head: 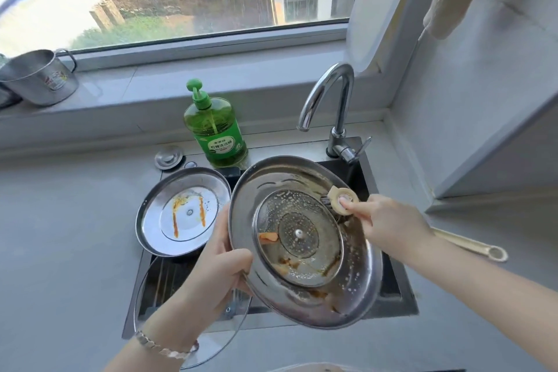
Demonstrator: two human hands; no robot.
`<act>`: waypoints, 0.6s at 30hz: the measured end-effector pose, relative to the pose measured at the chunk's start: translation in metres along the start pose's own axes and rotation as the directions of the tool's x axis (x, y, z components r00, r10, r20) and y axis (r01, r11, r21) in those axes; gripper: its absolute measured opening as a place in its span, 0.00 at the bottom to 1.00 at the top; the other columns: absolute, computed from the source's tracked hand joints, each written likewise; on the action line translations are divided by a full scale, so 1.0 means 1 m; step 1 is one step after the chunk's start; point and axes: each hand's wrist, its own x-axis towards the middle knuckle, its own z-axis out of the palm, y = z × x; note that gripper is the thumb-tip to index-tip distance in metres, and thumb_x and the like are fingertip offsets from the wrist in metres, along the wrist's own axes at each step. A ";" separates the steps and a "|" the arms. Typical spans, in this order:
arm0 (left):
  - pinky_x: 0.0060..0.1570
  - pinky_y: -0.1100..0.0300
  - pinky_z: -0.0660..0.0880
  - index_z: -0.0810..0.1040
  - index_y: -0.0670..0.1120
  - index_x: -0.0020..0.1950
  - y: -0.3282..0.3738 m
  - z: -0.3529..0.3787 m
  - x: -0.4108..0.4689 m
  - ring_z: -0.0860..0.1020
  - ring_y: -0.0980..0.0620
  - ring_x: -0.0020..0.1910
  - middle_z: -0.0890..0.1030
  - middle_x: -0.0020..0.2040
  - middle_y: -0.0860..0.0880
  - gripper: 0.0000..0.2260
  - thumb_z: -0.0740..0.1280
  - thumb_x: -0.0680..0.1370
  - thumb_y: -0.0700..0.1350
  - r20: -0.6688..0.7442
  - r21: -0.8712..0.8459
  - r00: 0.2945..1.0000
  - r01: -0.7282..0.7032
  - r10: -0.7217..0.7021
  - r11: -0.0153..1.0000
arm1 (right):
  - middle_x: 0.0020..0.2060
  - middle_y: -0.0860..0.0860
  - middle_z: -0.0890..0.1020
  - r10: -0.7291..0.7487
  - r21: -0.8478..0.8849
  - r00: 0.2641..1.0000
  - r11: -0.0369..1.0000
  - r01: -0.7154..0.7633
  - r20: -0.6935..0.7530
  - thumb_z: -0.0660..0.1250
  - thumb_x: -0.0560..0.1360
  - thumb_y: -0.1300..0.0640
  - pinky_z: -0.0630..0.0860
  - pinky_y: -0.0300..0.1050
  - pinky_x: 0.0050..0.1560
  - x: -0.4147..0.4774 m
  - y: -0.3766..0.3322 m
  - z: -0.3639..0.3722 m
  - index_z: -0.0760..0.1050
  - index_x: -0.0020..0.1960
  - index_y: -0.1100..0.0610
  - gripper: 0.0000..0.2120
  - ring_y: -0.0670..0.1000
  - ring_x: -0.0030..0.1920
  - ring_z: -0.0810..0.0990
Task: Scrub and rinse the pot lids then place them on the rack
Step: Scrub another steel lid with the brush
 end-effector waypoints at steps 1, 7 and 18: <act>0.18 0.67 0.68 0.70 0.56 0.61 0.001 0.004 0.000 0.74 0.54 0.21 0.79 0.30 0.51 0.35 0.57 0.58 0.32 0.005 0.005 1.000 0.002 -0.002 1.000 | 0.44 0.46 0.71 -0.007 0.009 1.000 1.000 0.007 -0.029 0.51 0.81 0.51 0.67 0.42 0.38 0.003 -0.003 0.000 0.61 0.69 0.33 0.20 0.50 0.44 0.74; 0.23 0.56 0.75 0.70 0.55 0.63 0.001 0.004 0.007 0.80 0.47 0.29 0.82 0.38 0.46 0.35 0.58 0.58 0.32 -0.014 -0.022 1.000 -0.020 0.019 1.000 | 0.41 0.46 0.69 0.005 0.003 0.996 1.000 -0.005 -0.093 0.53 0.81 0.51 0.66 0.42 0.38 0.012 -0.002 0.000 0.62 0.69 0.34 0.20 0.53 0.46 0.77; 0.20 0.59 0.73 0.67 0.57 0.67 0.000 -0.001 0.007 0.79 0.50 0.28 0.81 0.39 0.50 0.39 0.58 0.58 0.32 -0.027 0.053 0.998 -0.059 0.061 0.997 | 0.42 0.47 0.68 -0.004 -0.046 0.999 0.999 0.006 0.040 0.51 0.81 0.51 0.65 0.42 0.39 0.002 0.005 0.001 0.60 0.69 0.32 0.20 0.52 0.48 0.76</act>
